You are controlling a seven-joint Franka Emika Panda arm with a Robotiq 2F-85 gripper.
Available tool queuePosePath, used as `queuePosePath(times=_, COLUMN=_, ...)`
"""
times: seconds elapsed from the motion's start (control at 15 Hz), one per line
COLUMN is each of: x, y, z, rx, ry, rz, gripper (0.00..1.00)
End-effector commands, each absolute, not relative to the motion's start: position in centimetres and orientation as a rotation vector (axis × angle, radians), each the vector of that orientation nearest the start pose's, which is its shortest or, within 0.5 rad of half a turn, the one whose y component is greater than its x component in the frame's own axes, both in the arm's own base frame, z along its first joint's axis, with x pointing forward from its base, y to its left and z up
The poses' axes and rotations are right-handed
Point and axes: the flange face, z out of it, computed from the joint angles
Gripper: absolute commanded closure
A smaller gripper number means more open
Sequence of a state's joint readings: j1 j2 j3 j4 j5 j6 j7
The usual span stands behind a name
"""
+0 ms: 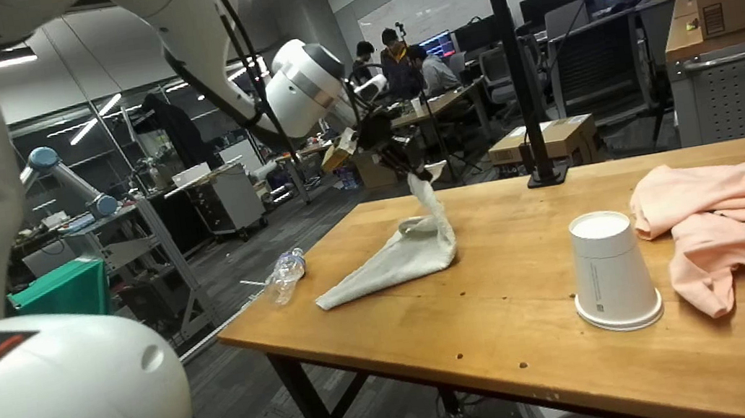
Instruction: Fold the white cloth
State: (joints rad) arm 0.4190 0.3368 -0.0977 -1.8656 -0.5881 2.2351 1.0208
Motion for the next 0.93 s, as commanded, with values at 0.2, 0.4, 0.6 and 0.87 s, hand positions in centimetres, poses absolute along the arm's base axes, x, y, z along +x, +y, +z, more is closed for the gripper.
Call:
queuePosePath(times=0.2, x=52.0, y=31.0, z=36.6, rx=-3.543, ry=0.367, rz=-0.759, gripper=0.97)
queuePosePath(times=0.4, x=49.8, y=33.0, z=35.5, rx=-3.563, ry=0.300, rz=-0.529, gripper=0.97)
queuePosePath(times=0.6, x=48.8, y=32.0, z=35.4, rx=-3.511, ry=0.339, rz=-0.372, gripper=0.97)
queuePosePath(times=0.87, x=49.1, y=28.3, z=35.2, rx=-3.432, ry=0.350, rz=-0.212, gripper=0.67)
